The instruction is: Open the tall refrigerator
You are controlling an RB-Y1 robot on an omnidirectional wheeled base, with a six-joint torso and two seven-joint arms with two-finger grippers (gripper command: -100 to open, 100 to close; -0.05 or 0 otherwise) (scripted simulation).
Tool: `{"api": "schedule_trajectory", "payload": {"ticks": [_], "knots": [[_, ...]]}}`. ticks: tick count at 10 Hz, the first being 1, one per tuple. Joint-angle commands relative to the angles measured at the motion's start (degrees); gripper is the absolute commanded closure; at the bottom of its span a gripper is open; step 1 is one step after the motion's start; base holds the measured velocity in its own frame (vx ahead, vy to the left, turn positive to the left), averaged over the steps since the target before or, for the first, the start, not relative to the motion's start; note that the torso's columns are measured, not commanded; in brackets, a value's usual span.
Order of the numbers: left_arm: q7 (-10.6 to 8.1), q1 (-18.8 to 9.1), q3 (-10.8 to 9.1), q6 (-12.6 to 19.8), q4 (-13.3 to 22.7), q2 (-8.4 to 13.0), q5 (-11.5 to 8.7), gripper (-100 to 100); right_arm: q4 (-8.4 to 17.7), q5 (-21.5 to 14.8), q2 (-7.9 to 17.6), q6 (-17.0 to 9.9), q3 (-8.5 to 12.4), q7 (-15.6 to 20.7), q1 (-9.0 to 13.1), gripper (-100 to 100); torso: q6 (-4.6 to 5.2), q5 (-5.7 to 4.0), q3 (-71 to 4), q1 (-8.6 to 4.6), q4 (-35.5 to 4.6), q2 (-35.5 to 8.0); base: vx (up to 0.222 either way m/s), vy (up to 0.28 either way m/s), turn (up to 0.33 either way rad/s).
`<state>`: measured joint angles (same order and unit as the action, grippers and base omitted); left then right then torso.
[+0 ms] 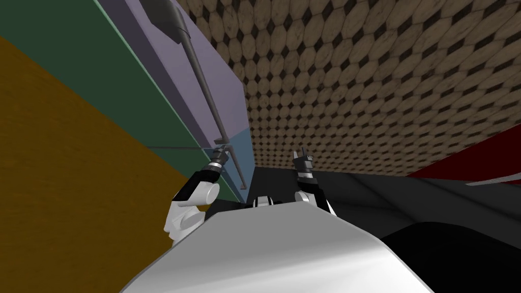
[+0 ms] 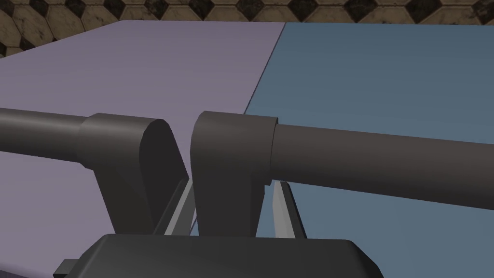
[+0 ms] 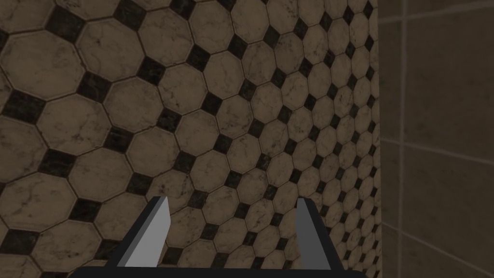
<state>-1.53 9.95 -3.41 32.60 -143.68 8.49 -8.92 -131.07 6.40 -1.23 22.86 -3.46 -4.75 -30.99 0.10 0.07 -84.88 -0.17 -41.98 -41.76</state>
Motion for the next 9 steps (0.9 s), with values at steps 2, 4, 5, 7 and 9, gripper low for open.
{"api": "schedule_trajectory", "payload": {"ticks": [2,4,5,7,9], "knots": [[-0.09,0.5,-1.77,1.7,-0.8,-1.6,1.7,100,0.0,0.0,0.0,0.0,0.0,0.0,0.0,0,0.33,-0.23,-0.3,-0.42,0.1,0.3,0.072,-0.309,0.101],[-0.16,0.8,-3.32,2.9,-1.4,-2.8,3.1,100,0.0,0.0,0.0,0.0,0.0,0.0,0.0,0,0.28,-0.20,-0.5,-0.12,0.0,0.5,0.067,-0.354,0.130],[-0.16,0.8,-3.32,2.9,-1.4,-2.8,3.1,100,0.0,0.0,0.0,0.0,0.0,0.0,0.0,0,0.20,-0.13,-0.4,0.08,0.0,0.5,0.067,-0.283,0.050],[-0.23,1.1,-4.87,4.2,-2.1,-4.1,4.4,100,0.0,0.0,0.0,0.0,0.0,0.0,0.0,0,0.22,-0.01,-0.5,0.51,0.0,0.6,0.085,-0.319,0.097],[-0.30,1.4,-6.42,5.5,-2.8,-5.3,5.8,100,0.0,0.0,0.0,0.0,0.0,0.0,0.0,0,0.28,-0.13,-0.6,-0.08,0.2,0.8,0.157,-0.416,0.164]]}}
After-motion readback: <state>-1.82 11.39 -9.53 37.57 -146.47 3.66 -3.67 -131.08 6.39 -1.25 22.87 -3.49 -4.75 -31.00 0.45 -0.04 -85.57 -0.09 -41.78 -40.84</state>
